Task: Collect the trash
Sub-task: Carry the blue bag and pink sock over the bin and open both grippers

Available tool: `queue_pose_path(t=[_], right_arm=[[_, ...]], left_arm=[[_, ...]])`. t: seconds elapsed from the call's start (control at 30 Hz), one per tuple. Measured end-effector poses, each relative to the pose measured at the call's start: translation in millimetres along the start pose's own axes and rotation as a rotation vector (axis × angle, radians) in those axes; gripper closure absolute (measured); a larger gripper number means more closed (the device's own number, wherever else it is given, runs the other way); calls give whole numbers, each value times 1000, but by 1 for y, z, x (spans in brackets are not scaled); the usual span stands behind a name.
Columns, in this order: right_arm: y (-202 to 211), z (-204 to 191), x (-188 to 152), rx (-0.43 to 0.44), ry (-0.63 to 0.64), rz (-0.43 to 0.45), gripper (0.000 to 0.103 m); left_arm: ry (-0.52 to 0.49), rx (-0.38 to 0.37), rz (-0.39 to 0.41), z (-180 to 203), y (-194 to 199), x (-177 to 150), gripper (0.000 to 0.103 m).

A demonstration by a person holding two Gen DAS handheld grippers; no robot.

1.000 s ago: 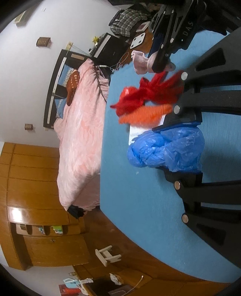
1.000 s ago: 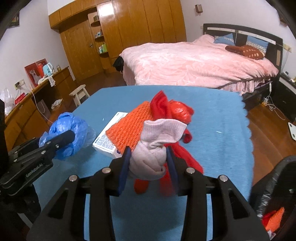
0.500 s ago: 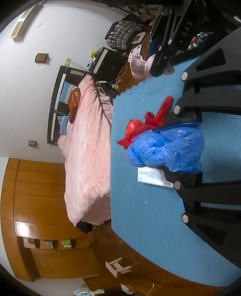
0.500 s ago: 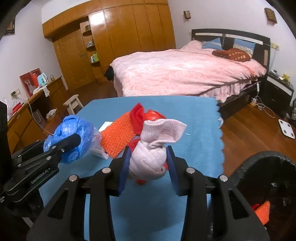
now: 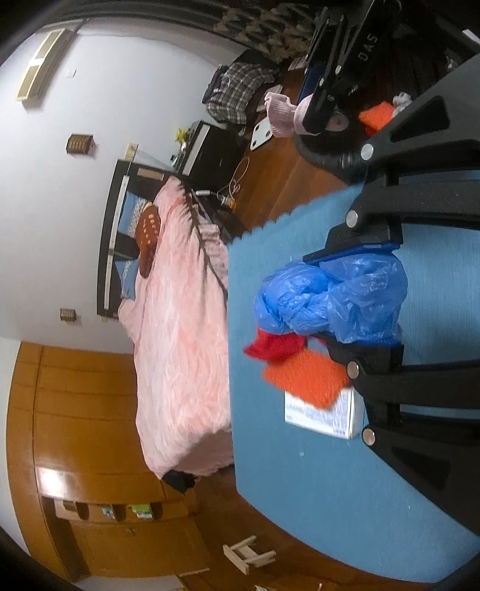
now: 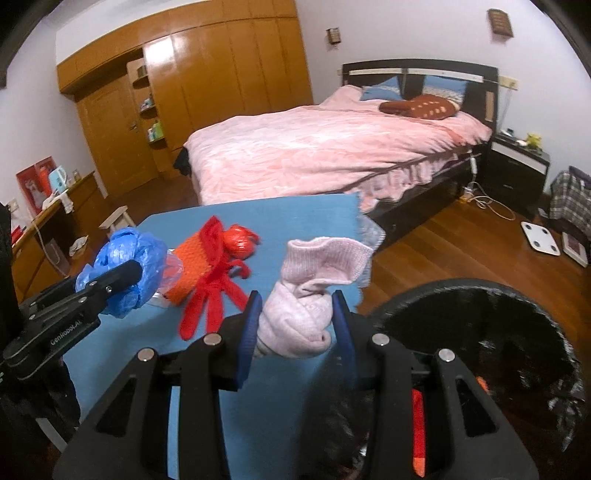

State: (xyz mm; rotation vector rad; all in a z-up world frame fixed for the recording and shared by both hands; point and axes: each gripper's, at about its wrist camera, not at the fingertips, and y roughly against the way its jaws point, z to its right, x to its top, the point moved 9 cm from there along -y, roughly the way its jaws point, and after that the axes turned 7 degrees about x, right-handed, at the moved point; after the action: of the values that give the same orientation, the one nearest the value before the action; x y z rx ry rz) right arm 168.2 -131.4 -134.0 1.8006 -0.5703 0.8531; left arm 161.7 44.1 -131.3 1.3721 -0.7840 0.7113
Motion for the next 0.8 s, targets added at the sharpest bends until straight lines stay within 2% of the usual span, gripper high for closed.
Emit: queue_pose_path(t=[0.5, 0.8], right_arm=[[74, 84, -14, -146, -72, 66, 65], [109, 138, -41, -237, -125, 68, 65]], left_arm=[[-111, -166, 35, 118, 18, 14, 71], [-169, -251, 33, 181, 24, 9, 71]])
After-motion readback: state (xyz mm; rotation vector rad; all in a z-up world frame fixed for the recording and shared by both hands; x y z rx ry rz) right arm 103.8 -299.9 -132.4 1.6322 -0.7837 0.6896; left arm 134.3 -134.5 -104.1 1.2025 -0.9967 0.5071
